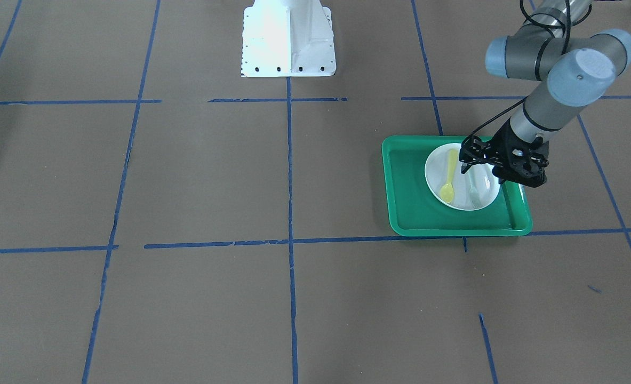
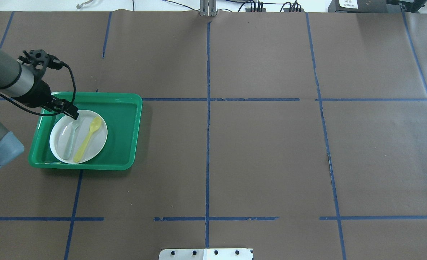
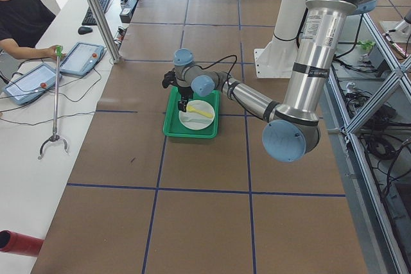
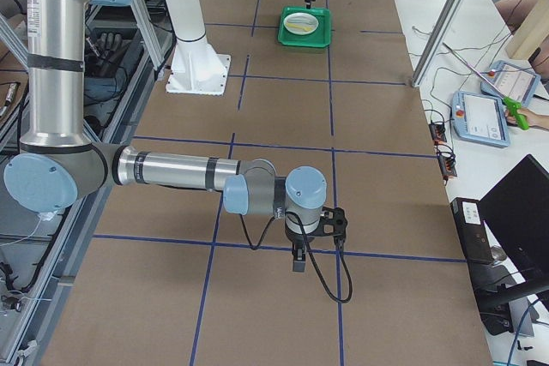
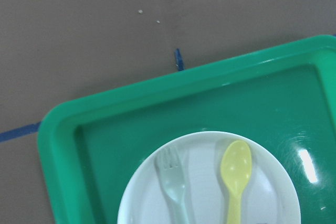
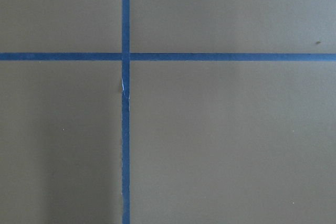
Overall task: Place spoon
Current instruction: 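Move the left gripper over the yellow spoon on the white plate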
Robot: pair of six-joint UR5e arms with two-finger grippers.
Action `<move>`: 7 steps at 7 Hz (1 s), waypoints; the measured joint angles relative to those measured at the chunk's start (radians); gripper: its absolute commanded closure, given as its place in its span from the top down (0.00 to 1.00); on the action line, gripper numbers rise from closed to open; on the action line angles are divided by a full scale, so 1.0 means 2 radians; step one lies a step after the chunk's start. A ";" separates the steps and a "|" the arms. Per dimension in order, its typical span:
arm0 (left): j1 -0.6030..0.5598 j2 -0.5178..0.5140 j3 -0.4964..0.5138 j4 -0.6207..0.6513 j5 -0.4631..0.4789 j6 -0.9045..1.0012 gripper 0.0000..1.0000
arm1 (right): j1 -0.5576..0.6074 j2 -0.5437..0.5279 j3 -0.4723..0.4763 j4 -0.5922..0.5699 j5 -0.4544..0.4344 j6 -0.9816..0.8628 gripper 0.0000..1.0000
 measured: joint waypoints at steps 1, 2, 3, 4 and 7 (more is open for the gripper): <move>0.015 -0.012 0.015 -0.002 0.004 0.000 0.83 | 0.000 0.000 0.000 0.000 0.000 0.000 1.00; 0.027 -0.015 0.023 -0.003 0.006 0.002 0.83 | 0.000 0.000 0.000 0.000 0.000 0.000 1.00; 0.035 -0.015 0.028 -0.011 0.007 0.007 0.83 | 0.000 0.000 0.000 0.000 0.000 0.000 1.00; 0.038 -0.014 0.036 -0.024 0.007 0.012 0.83 | 0.000 0.000 0.001 0.000 0.000 0.000 1.00; 0.045 -0.013 0.053 -0.036 0.007 0.014 0.72 | 0.000 0.000 0.001 0.000 0.000 0.000 1.00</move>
